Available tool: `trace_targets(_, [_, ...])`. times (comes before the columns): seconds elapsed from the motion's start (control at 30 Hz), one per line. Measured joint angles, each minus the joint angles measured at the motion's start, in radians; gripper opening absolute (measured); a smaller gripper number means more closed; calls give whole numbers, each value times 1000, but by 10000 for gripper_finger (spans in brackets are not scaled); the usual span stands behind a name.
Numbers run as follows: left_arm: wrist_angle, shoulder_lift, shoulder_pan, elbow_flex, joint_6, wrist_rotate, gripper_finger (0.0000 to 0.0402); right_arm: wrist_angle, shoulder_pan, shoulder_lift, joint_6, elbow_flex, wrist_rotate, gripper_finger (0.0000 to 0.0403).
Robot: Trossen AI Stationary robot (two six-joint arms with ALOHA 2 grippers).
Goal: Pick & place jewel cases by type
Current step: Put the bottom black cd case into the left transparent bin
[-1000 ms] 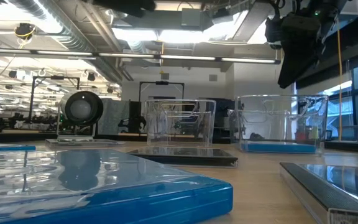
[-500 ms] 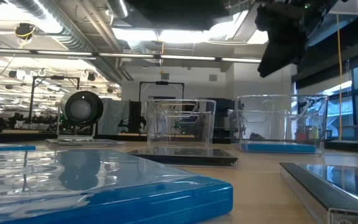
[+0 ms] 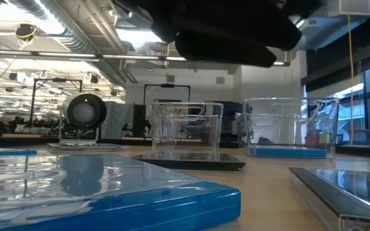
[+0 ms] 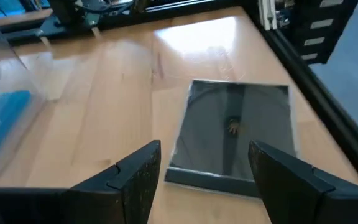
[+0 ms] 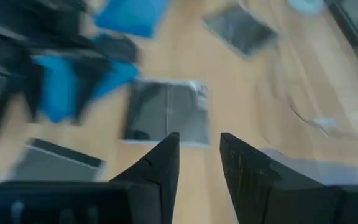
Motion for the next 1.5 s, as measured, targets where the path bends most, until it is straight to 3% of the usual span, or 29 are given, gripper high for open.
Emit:
trace_targets(0.2, [-1,24,-5,0,-18,0,239,-2,187,61,84,-28,63,120])
trace_targets(0.4, [25,91,-5,-1,-10,66,239,76,304,211,107,-73,68,120])
trace_targets(0.6, [88,118,-2,0,-7,86,239,240,336,419,102,-77,54,120])
trace_targets(0.83, [90,118,3,0,-8,84,239,385,337,599,53,-77,-66,120])
trace_targets(1.5, [90,118,29,0,-8,83,239,424,334,634,83,-77,-67,120])
